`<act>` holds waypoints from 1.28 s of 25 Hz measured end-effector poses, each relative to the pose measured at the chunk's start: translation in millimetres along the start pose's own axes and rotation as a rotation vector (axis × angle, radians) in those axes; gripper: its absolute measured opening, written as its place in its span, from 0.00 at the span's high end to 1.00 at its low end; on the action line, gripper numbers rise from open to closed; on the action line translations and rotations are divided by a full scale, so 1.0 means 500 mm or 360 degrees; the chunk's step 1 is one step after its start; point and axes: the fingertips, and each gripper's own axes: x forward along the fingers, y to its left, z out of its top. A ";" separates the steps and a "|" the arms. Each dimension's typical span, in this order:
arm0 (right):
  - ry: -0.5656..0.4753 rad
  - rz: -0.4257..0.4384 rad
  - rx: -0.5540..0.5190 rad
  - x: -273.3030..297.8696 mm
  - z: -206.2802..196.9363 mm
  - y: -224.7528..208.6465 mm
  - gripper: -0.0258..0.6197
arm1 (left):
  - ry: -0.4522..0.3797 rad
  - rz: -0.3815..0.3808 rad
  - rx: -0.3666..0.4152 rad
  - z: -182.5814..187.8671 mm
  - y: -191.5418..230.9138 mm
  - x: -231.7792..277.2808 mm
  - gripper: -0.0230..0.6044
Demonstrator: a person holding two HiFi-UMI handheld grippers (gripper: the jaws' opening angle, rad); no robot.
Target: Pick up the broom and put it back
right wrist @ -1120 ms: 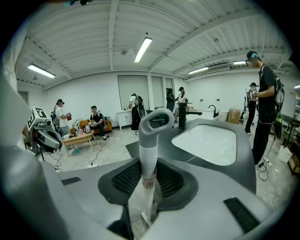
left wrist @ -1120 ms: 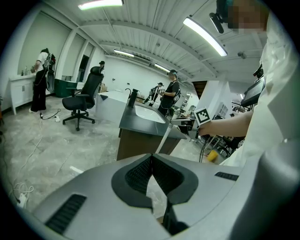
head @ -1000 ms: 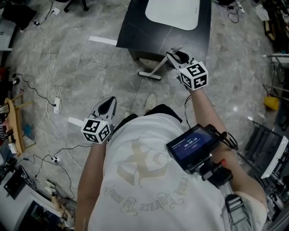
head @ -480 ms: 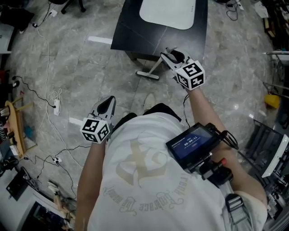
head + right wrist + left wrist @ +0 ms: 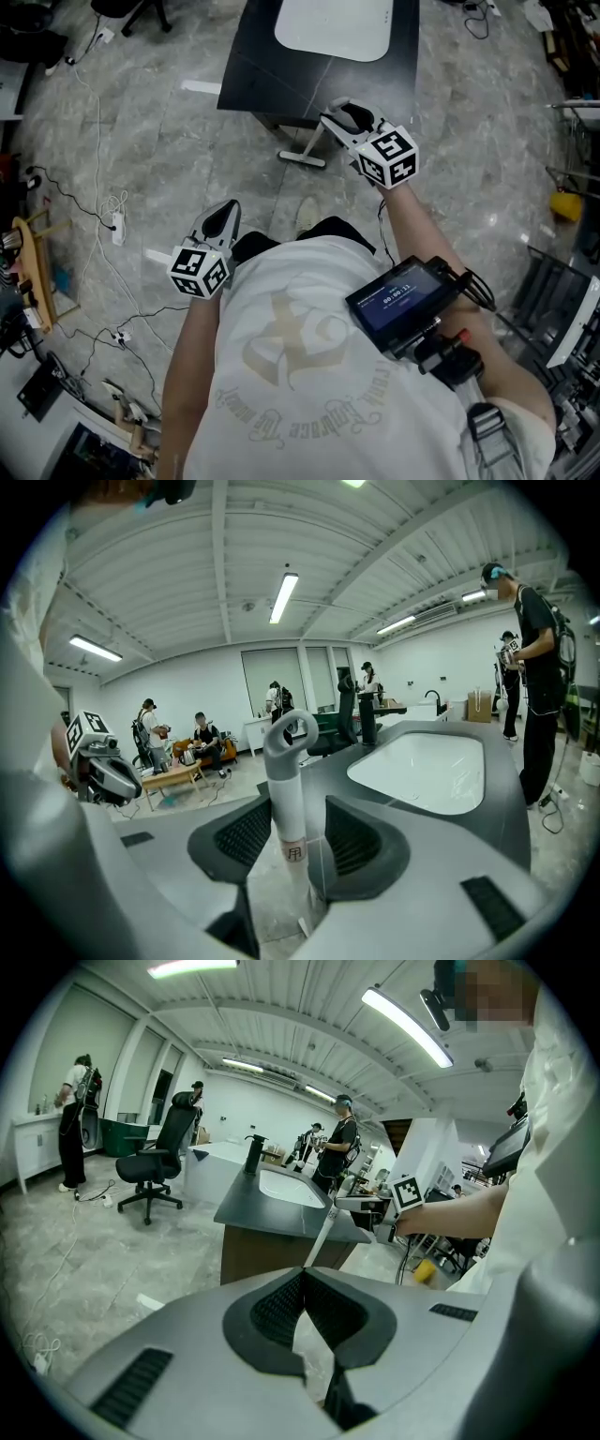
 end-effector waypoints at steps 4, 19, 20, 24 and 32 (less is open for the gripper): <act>-0.0028 -0.0013 0.0028 -0.009 0.008 -0.001 0.67 | -0.0012 -0.0020 0.0011 0.011 -0.001 0.005 0.94; -0.0142 -0.0317 0.0061 -0.119 0.063 0.019 0.68 | -0.0058 -0.0273 0.0180 0.086 0.024 0.018 0.94; -0.0151 -0.0337 0.0059 -0.128 0.069 0.023 0.69 | -0.0061 -0.0297 0.0195 0.091 0.023 0.021 0.94; -0.0188 -0.0399 0.0039 -0.168 0.095 0.048 0.78 | -0.0074 -0.0401 0.0256 0.116 0.006 0.031 0.94; -0.0310 -0.0486 0.0166 -0.235 0.126 0.110 0.86 | -0.0069 -0.0588 0.0364 0.149 -0.029 0.045 0.94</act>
